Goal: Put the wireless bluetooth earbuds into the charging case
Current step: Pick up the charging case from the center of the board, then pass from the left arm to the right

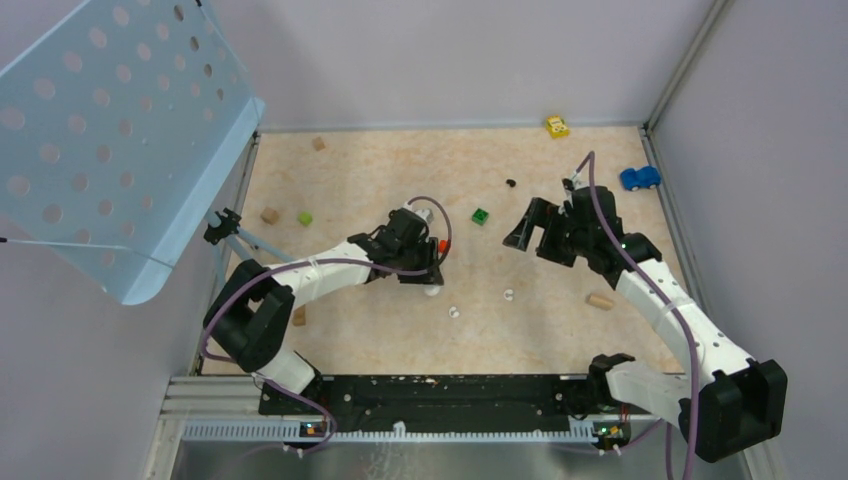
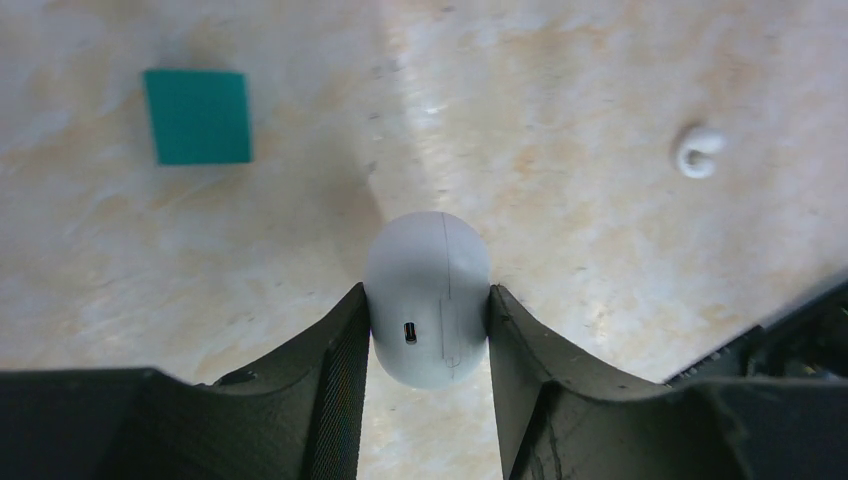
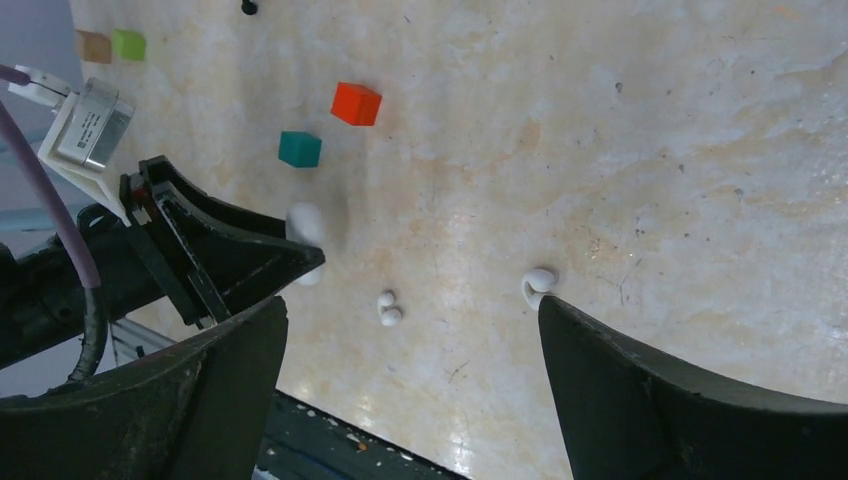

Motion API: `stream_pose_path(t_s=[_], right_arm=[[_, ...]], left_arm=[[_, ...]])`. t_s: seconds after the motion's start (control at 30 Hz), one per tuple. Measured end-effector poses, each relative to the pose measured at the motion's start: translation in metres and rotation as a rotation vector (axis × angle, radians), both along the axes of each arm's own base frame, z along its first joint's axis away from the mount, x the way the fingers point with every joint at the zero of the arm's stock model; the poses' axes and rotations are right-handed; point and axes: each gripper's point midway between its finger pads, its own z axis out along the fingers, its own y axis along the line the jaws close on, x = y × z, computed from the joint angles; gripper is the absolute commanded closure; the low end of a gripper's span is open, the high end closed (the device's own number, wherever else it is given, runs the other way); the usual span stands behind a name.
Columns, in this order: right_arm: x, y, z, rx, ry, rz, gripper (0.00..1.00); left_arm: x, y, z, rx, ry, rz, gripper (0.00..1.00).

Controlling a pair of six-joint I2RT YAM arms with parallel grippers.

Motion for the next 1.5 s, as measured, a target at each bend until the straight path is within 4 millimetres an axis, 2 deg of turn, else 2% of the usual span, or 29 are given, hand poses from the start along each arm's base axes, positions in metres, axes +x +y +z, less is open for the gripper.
stream_pose_path(t_s=[0.07,0.2,0.33,0.43,0.57,0.7,0.93,1.07,1.2,1.4,1.5], right_arm=[[0.000,0.005,0.003,0.031,0.003,0.006,0.06],[-0.002,0.030,0.015,0.167,0.004,0.056,0.09],[-0.006,0.052,0.016,0.287,0.046,0.073,0.27],[-0.006,0.058,0.010,0.347,0.089,0.036,0.36],[-0.004,0.061,0.000,0.395,0.150,-0.016,0.38],[-0.001,0.065,-0.005,0.428,0.186,-0.038,0.30],[-0.001,0.079,-0.015,0.461,0.258,-0.015,0.29],[-0.005,0.085,-0.027,0.463,0.322,-0.013,0.35],[-0.009,0.092,-0.031,0.473,0.352,0.009,0.42],[-0.013,0.102,-0.023,0.512,0.362,0.060,0.45],[-0.015,0.106,-0.019,0.535,0.365,0.077,0.52]], left_arm=[[0.001,-0.014,0.012,-0.059,-0.011,-0.051,0.55],[-0.001,-0.039,0.036,-0.179,-0.020,-0.149,0.55],[-0.005,-0.060,0.062,-0.290,-0.031,-0.237,0.56],[-0.005,-0.068,0.073,-0.337,-0.046,-0.276,0.57],[-0.009,-0.071,0.078,-0.364,-0.044,-0.303,0.57],[-0.012,-0.075,0.083,-0.394,-0.043,-0.328,0.57],[-0.017,-0.084,0.096,-0.460,-0.053,-0.380,0.59],[-0.018,-0.087,0.100,-0.483,-0.058,-0.400,0.56],[-0.017,-0.087,0.103,-0.489,-0.071,-0.402,0.56],[-0.017,-0.087,0.109,-0.493,-0.090,-0.406,0.56],[-0.016,-0.085,0.105,-0.476,-0.095,-0.405,0.56]])
